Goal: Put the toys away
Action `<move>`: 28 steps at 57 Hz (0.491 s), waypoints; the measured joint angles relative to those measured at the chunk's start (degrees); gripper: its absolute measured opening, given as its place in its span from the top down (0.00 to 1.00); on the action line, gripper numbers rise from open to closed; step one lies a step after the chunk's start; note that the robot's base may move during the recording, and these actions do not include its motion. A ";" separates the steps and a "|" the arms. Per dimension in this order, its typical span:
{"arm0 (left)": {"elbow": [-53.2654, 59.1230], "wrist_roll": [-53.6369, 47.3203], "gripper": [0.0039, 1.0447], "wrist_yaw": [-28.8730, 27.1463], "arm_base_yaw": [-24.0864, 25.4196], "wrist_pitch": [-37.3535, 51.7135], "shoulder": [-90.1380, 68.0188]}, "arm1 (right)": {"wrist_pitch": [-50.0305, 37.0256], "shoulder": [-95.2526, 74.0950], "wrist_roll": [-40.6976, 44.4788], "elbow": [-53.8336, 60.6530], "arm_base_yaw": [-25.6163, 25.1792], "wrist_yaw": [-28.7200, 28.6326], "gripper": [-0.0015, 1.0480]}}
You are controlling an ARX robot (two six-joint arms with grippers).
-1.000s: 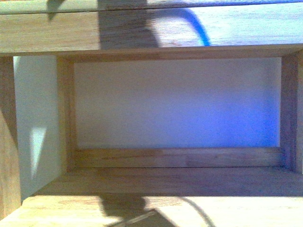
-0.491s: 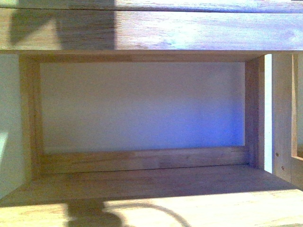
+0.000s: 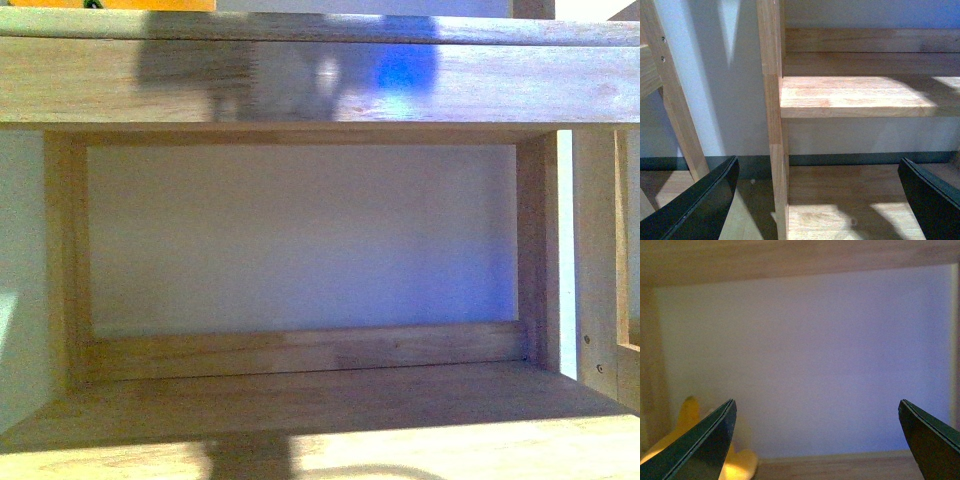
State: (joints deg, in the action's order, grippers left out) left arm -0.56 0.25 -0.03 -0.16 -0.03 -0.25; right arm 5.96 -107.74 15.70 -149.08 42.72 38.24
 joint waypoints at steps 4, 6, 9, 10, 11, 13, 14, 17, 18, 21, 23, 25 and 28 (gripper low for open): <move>0.00 0.00 0.06 0.00 0.00 0.00 0.00 | -4.44 5.20 1.73 7.32 0.17 2.29 0.06; 0.00 0.00 0.06 0.00 0.02 0.00 0.00 | -6.84 8.15 2.95 11.30 0.24 3.45 0.06; 0.00 0.00 0.06 0.00 0.00 0.00 0.00 | -9.31 11.87 4.04 16.13 0.46 4.98 0.06; 0.00 0.00 0.06 0.02 0.00 0.00 0.00 | -9.88 12.76 4.44 17.29 0.52 5.31 0.06; 0.00 0.00 0.06 0.00 0.02 0.00 0.00 | -11.10 14.47 5.22 19.56 0.63 5.84 0.06; 0.00 0.00 0.06 0.00 0.00 0.00 0.00 | -12.46 16.04 5.95 21.75 0.72 6.36 0.06; 0.00 0.00 0.06 0.00 0.02 0.00 0.00 | -13.64 17.51 6.34 23.87 0.83 6.93 0.06; 0.00 0.00 0.06 0.00 0.02 0.00 0.00 | -14.99 20.17 7.19 27.78 1.09 8.04 0.06; 0.00 0.00 0.06 0.02 0.00 0.00 0.00 | -15.43 20.81 7.54 28.76 1.18 8.28 0.06; 0.00 0.00 0.06 0.00 0.00 0.00 0.00 | -17.97 23.04 9.33 32.70 1.53 9.11 0.06; 0.00 0.00 0.06 0.00 0.02 0.00 0.00 | -20.06 24.52 10.45 35.60 1.70 9.53 0.06; 0.00 0.00 0.06 0.00 0.00 0.00 0.00 | -21.66 25.92 11.47 38.32 1.86 10.03 0.06; 0.00 0.00 0.06 0.00 0.00 0.00 0.00 | -24.00 27.71 13.25 41.97 2.14 10.49 0.06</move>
State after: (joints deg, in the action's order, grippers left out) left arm -0.56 0.25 -0.03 -0.16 -0.03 -0.25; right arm -18.04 -80.03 28.95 -107.11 44.86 48.73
